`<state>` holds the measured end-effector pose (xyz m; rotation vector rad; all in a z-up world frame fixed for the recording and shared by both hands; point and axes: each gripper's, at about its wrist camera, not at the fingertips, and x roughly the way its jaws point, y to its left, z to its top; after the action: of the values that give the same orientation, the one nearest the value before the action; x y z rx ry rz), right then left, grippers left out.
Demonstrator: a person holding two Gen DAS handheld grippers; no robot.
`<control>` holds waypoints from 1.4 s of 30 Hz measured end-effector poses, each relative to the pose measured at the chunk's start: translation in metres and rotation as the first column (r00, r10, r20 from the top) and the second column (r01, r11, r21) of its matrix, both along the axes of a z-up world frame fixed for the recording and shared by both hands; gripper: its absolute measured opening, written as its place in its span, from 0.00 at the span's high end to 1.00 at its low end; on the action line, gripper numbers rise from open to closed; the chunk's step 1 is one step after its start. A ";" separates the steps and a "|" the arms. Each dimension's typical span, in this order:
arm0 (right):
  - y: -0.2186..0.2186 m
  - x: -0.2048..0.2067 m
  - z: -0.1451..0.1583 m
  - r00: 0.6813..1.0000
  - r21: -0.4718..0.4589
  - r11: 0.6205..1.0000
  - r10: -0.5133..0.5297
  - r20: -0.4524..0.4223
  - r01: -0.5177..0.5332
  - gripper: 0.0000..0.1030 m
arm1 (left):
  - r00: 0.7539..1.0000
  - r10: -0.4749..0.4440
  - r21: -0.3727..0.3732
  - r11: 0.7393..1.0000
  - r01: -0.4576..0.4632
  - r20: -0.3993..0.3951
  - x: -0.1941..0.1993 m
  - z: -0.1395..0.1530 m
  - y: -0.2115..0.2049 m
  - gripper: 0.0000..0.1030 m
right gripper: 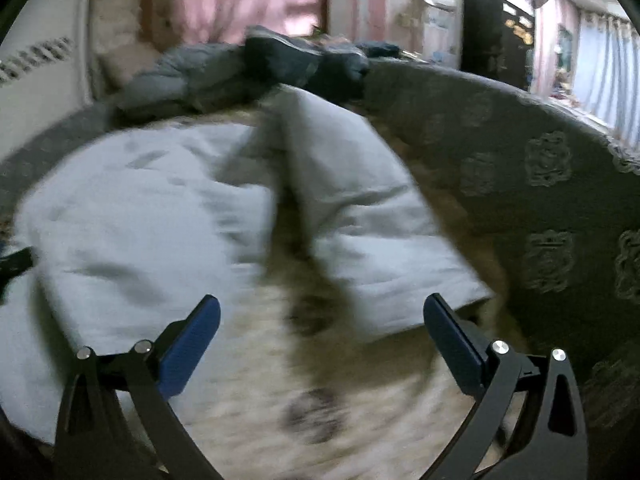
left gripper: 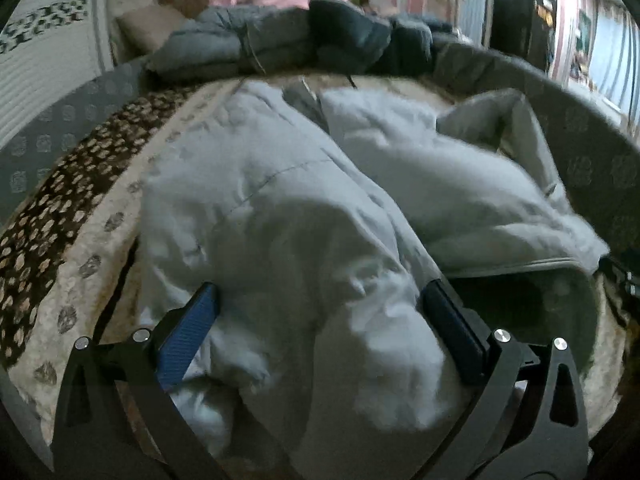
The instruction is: Fold large clothes
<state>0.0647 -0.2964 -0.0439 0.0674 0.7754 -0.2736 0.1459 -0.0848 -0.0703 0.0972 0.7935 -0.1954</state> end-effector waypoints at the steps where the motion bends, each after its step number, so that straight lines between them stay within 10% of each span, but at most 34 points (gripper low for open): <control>1: -0.013 0.007 -0.006 0.999 -0.007 1.000 -0.023 -0.025 0.023 0.02 | 1.000 -0.005 0.000 1.000 0.005 -0.006 0.006 -0.002 0.001 0.09; 6: -0.056 0.036 -0.033 0.988 -0.032 0.997 -0.080 -0.129 0.077 0.02 | 0.998 -0.057 -0.066 0.996 0.055 -0.031 0.029 0.003 0.020 0.82; 12: -0.071 0.054 -0.055 0.985 0.001 0.999 -0.036 -0.167 0.037 0.08 | 0.999 0.028 -0.057 0.998 -0.026 0.030 0.036 0.030 0.086 0.91; 13: -0.075 0.056 -0.055 0.987 0.034 0.999 -0.019 -0.162 0.025 0.38 | 0.997 0.058 -0.057 0.997 -0.055 0.043 0.037 0.036 0.100 0.92; 16: -0.090 0.057 -0.044 0.993 0.101 0.994 -0.024 -0.113 0.036 0.82 | 0.979 0.171 -0.016 0.985 -0.171 0.108 0.040 0.061 0.151 0.94; 23: -0.159 0.040 0.021 0.949 0.006 0.950 -0.311 0.060 0.311 0.89 | 0.910 0.377 0.115 0.910 -0.398 0.172 0.083 0.087 0.263 0.95; 26: -0.185 0.035 0.030 0.923 0.040 0.924 -0.383 0.038 0.381 0.78 | 0.887 0.448 0.120 0.880 -0.460 0.112 0.106 0.076 0.309 0.91; 29: -0.168 0.034 0.034 0.953 0.034 0.953 -0.302 0.034 0.300 0.28 | 0.836 0.531 0.062 0.838 -0.543 0.138 0.100 0.075 0.336 0.82; 31: -0.143 0.028 0.040 0.967 -0.018 0.968 -0.251 0.052 0.252 0.04 | 0.806 0.563 0.002 0.820 -0.573 0.183 0.078 0.080 0.343 0.17; 33: -0.123 0.021 0.044 0.974 -0.015 0.976 -0.218 0.066 0.219 0.04 | 0.771 0.590 -0.033 0.799 -0.601 0.241 0.050 0.088 0.337 0.04; 42: -0.011 -0.023 0.061 0.986 0.109 0.994 -0.026 0.163 0.008 0.02 | 0.857 0.394 -0.044 0.914 -0.403 0.331 -0.026 0.093 0.254 0.03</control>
<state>0.0415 -0.3070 0.0175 0.1967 0.6252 -0.2392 0.1199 0.1697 0.0225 -0.0122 0.4603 0.2253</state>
